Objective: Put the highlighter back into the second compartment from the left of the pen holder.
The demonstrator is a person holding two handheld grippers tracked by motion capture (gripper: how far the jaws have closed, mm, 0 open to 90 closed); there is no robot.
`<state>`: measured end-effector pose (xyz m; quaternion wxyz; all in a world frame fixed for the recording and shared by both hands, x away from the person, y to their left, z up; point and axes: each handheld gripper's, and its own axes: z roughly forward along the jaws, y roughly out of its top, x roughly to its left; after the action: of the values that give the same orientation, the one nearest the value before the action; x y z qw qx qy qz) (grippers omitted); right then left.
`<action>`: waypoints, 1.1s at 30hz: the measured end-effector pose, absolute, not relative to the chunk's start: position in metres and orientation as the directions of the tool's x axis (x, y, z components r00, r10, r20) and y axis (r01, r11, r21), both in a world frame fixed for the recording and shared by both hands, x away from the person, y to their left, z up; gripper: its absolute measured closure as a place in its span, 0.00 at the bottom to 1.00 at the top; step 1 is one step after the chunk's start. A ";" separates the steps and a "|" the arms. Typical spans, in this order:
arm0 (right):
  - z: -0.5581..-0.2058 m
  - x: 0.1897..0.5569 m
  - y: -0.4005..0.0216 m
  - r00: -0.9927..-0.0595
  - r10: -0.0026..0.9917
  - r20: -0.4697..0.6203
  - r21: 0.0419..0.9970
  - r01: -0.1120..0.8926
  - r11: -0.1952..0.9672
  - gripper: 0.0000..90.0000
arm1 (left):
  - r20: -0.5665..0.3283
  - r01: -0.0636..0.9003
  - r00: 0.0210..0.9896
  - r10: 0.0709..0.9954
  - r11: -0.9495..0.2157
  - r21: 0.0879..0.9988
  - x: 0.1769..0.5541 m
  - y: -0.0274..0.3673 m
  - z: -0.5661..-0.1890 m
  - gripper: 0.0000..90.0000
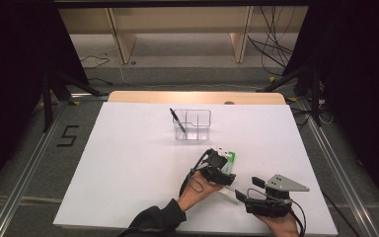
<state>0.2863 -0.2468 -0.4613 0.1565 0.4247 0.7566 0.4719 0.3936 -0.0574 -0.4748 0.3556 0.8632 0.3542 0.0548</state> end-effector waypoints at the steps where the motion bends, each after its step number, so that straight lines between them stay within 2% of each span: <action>1: -0.461 0.286 -0.247 -0.590 0.791 0.163 0.848 0.493 0.194 0.24 | -0.155 0.573 0.742 0.652 -0.497 0.651 0.394 -0.058 -0.476 0.49; 10: -0.461 0.286 -0.247 -0.591 0.789 0.166 0.848 0.494 0.192 0.24 | -0.149 0.571 0.746 0.649 -0.508 0.645 0.395 -0.058 -0.477 0.59; 27: -0.461 0.286 -0.247 -0.591 0.790 0.162 0.847 0.494 0.195 0.24 | -0.084 0.542 0.757 0.648 -0.550 0.636 0.394 -0.064 -0.479 0.59; 33: -0.461 0.285 -0.247 -0.592 0.790 0.160 0.848 0.493 0.197 0.25 | -0.084 0.542 0.759 0.646 -0.555 0.631 0.395 -0.063 -0.479 0.65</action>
<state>0.2854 -0.2469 -0.4610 0.1578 0.4234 0.7574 0.4714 0.3955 -0.0628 -0.4788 0.3287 0.8783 0.3381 0.0785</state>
